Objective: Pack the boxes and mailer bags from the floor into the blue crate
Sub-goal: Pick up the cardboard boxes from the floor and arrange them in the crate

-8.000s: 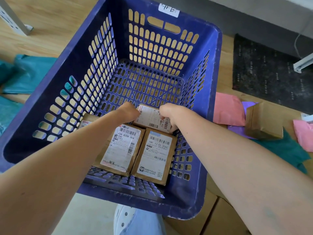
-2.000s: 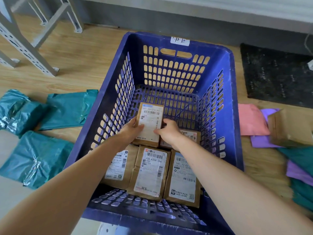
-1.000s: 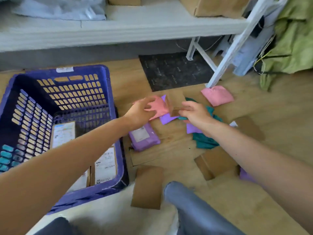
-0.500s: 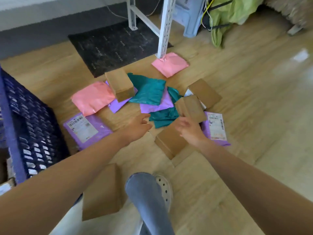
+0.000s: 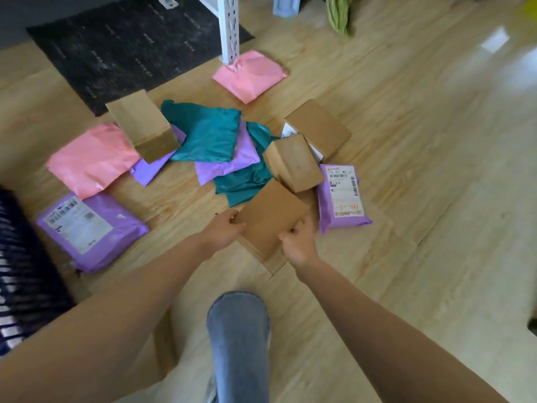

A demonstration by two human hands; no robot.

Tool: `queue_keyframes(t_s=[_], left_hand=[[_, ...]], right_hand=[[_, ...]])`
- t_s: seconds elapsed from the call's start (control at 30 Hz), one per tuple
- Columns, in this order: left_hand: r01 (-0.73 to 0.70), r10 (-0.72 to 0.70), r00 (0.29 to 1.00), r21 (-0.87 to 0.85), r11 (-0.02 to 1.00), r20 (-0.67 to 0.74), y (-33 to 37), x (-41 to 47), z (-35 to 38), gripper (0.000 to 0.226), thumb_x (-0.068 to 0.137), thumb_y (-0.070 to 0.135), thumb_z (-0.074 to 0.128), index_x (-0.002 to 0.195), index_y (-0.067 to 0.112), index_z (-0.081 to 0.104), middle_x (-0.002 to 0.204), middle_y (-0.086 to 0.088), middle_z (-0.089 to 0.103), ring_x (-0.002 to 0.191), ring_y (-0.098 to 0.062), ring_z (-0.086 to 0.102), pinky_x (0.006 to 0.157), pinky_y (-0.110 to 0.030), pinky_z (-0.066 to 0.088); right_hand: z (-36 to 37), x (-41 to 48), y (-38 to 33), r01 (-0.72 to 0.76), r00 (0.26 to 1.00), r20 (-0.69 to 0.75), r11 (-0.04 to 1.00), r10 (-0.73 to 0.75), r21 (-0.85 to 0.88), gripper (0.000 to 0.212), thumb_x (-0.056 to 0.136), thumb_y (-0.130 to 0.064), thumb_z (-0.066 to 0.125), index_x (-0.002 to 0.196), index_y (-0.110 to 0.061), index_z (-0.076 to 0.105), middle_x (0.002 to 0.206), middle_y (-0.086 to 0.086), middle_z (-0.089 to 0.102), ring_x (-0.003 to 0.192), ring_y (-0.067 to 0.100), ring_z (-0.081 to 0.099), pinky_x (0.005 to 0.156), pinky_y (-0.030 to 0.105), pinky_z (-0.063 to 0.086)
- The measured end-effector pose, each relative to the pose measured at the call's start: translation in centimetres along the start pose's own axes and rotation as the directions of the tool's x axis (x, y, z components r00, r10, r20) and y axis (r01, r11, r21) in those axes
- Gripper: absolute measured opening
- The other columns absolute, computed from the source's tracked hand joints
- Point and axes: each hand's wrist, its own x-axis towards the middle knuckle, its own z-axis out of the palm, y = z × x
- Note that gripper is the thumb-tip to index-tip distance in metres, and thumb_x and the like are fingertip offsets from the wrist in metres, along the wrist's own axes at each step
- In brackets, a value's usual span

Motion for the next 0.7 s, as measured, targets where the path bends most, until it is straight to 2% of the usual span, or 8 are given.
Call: queue_keyframes(t_s=[0.1,0.17,0.23,0.3,0.37,0.5,0.57,0.7], left_hand=[[-0.023,0.022,0.999,-0.026,0.999,-0.027,0.0,-0.3,0.2,0.029,0.094,0.016,0.052,0.122,0.016,0.058,0.115,-0.001,0.056,0.107,-0.02,0.054,0.085,-0.024,0.039],[-0.043,0.042,0.998,-0.028,0.999,-0.049,0.2,-0.8,0.3,0.019,0.094,0.013,0.048,0.091,0.026,0.062,0.094,0.005,0.057,0.088,-0.013,0.052,0.07,-0.019,0.038],[-0.057,0.053,0.995,-0.044,0.997,-0.085,0.5,-1.5,0.4,0.028,0.095,0.012,0.046,0.078,0.031,0.057,0.081,0.013,0.051,0.082,-0.01,0.047,0.064,-0.017,0.035],[-0.062,0.054,0.993,-0.079,0.995,-0.103,0.7,-2.5,0.6,0.022,0.096,0.013,0.046,0.099,0.024,0.064,0.093,0.01,0.055,0.09,-0.012,0.049,0.072,-0.021,0.037],[-0.06,0.045,0.992,-0.127,0.99,-0.121,0.9,-3.8,0.7,0.026,0.097,0.018,0.046,0.119,0.019,0.059,0.107,0.004,0.057,0.092,-0.012,0.051,0.078,-0.024,0.037],[-0.076,0.03,0.979,-0.226,0.971,-0.203,0.8,-7.2,1.2,0.026,0.097,0.024,0.046,0.119,0.014,0.056,0.111,-0.003,0.058,0.084,-0.01,0.051,0.059,-0.018,0.036],[-0.138,0.068,0.96,-0.25,0.958,-0.271,0.8,-9.0,0.9,0.028,0.097,0.019,0.047,0.121,0.009,0.057,0.113,-0.006,0.06,0.089,-0.011,0.051,0.059,-0.017,0.035],[-0.243,0.13,0.936,-0.329,0.913,-0.328,1.8,-12.7,-1.6,0.026,0.097,0.01,0.045,0.12,0.005,0.057,0.09,0.006,0.055,0.073,0.001,0.049,0.057,0.003,0.035]], right_hand=[[0.2,-0.3,-0.5,-0.082,0.996,-0.027,0.994,0.084,0.065,0.046,0.079,-0.001,0.053,0.121,-0.017,0.042,0.117,0.004,0.061,0.104,0.024,0.061,0.094,0.045,0.051],[0.3,-0.4,-0.5,-0.107,0.994,-0.011,0.992,0.108,0.07,0.054,0.077,-0.008,0.056,0.129,-0.014,0.041,0.119,0.003,0.061,0.106,0.022,0.06,0.096,0.049,0.05],[0.3,-0.7,-0.7,-0.107,0.994,-0.005,0.992,0.108,0.07,0.06,0.075,-0.01,0.057,0.133,-0.015,0.041,0.12,0.002,0.062,0.106,0.021,0.061,0.096,0.047,0.05],[0.3,-1.4,-1.3,-0.103,0.994,-0.024,0.992,0.105,0.078,0.057,0.081,-0.007,0.056,0.134,-0.014,0.039,0.122,0.003,0.06,0.107,0.022,0.059,0.097,0.045,0.049],[0.0,-2.1,-1.7,-0.111,0.992,-0.045,0.989,0.116,0.093,0.05,0.084,-0.006,0.055,0.132,-0.014,0.041,0.12,0.004,0.06,0.106,0.023,0.059,0.093,0.041,0.049],[-0.4,-4.3,-3.0,-0.079,0.995,-0.05,0.993,0.084,0.084,0.026,0.087,-0.006,0.056,0.112,-0.012,0.053,0.105,0.006,0.062,0.094,0.023,0.059,0.081,0.035,0.05],[-0.2,-5.6,-3.8,-0.031,0.999,-0.042,0.997,0.034,0.071,0.029,0.086,-0.009,0.06,0.114,-0.014,0.053,0.109,0.007,0.064,0.099,0.024,0.061,0.085,0.037,0.051],[0.8,-8.8,-6.9,0.063,0.998,-0.028,0.996,-0.061,0.066,0.033,0.083,-0.016,0.068,0.114,-0.021,0.056,0.116,0.004,0.065,0.104,0.023,0.062,0.094,0.041,0.05]])
